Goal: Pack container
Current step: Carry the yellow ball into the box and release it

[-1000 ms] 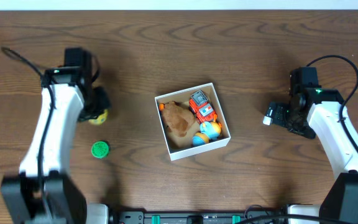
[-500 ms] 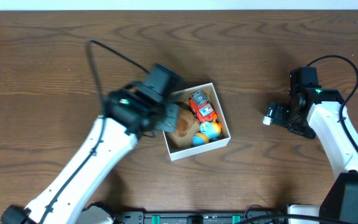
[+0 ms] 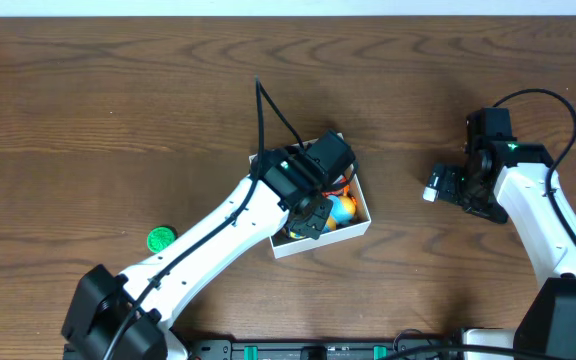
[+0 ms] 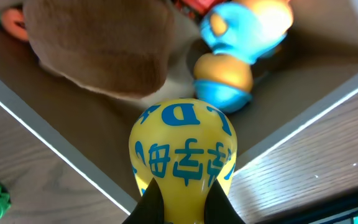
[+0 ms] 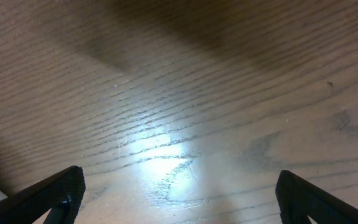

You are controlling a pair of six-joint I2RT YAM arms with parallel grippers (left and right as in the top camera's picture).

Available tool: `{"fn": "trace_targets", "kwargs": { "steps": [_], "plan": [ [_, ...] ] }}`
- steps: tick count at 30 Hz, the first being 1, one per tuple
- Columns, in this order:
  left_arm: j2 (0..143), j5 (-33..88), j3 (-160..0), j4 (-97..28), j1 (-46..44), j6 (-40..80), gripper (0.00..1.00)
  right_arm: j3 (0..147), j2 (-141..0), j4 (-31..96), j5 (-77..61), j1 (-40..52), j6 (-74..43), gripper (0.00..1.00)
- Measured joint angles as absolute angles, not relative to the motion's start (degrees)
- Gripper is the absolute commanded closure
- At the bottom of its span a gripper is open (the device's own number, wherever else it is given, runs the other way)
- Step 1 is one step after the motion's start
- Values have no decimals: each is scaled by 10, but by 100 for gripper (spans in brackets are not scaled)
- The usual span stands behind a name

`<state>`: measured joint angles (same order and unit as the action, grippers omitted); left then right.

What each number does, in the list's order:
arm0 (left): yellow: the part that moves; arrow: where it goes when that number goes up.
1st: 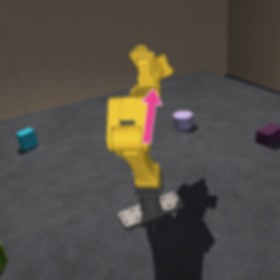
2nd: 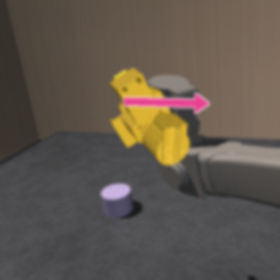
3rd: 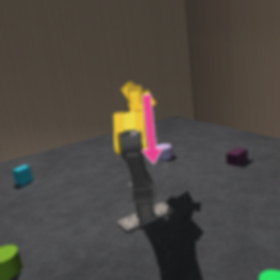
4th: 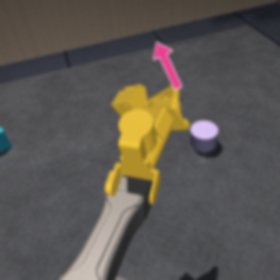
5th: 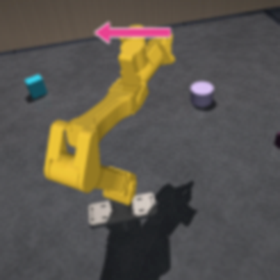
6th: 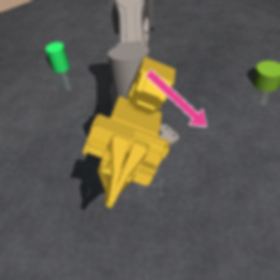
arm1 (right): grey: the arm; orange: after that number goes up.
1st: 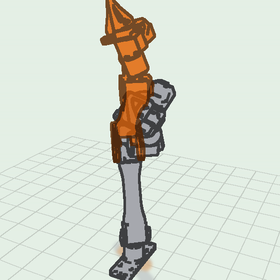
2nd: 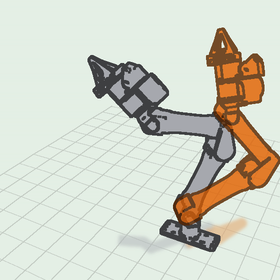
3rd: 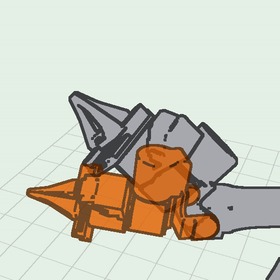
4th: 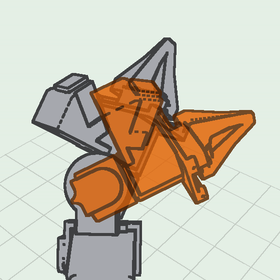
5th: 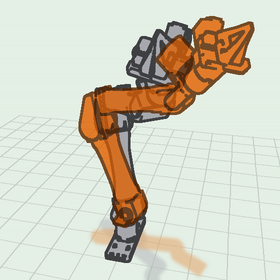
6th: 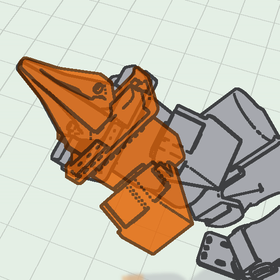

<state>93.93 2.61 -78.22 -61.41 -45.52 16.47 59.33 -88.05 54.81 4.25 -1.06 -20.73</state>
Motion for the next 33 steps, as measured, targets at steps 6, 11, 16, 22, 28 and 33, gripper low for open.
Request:
{"fn": "trace_targets", "kwargs": {
  "steps": [6, 11, 16, 22, 28, 33],
  "plan": [
    [941, 26, -782, -629, -449, 162, 62, 594, -881, 548, 43, -11, -207, 1],
    [941, 26, -782, -640, -449, 165, 42, 593, -881, 548, 43, -11, -207, 1],
    [941, 26, -782, -641, -449, 165, 42, 594, -881, 548, 43, -11, -207, 1],
    [941, 19, -782, -641, -449, 165, 42, 594, -881, 548, 43, -11, -207, 1],
    [941, -19, -782, -635, -449, 165, 42, 594, -881, 548, 43, -11, -207, 1],
    [941, -45, -782, -634, -449, 164, 38, 594, -881, 548, 43, -11, -207, 1]
  ]
}}
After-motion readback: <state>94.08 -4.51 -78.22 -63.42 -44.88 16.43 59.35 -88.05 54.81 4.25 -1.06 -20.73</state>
